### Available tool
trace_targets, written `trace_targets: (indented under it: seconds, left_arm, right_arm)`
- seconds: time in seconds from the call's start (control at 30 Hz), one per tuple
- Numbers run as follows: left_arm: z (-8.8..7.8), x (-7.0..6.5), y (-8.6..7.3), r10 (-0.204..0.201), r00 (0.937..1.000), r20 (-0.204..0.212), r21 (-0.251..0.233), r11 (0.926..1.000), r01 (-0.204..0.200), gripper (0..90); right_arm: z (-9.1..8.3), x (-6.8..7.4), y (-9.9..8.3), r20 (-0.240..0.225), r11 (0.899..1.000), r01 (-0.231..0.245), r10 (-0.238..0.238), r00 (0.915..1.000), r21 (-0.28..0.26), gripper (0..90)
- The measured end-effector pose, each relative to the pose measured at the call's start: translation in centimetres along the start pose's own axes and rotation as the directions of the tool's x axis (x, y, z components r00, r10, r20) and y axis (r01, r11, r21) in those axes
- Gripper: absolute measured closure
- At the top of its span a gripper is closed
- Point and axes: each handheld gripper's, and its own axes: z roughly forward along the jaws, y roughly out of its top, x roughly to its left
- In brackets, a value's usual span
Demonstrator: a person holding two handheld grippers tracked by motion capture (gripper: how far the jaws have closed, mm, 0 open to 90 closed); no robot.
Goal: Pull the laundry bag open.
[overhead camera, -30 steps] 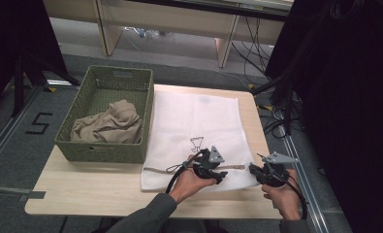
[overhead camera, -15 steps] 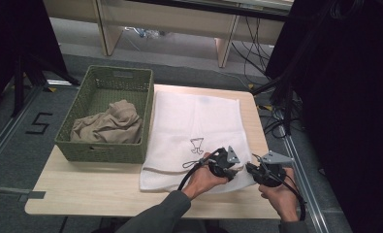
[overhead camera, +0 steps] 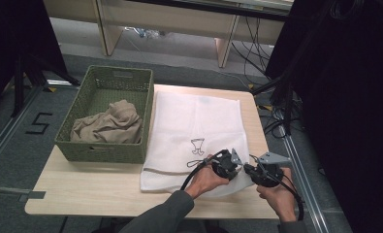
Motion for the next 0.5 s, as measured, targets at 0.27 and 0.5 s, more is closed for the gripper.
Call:
trace_targets:
  seconds: [0.27,0.5]
  left_arm:
    - [-0.9,0.3,0.1,-0.001,0.9993,-0.038,0.004,1.0,0.001,81.2]
    - [-1.6,0.4,0.1,0.017,0.9986,-0.05,-0.005,0.9998,-0.017,81.3]
  right_arm:
    - [-0.1,-1.0,-0.5,0.014,0.996,-0.09,0.09,0.9958,-0.018,72.7]
    - [0.5,-2.5,-1.7,0.006,0.966,-0.256,0.256,0.9666,0.02,50.4]
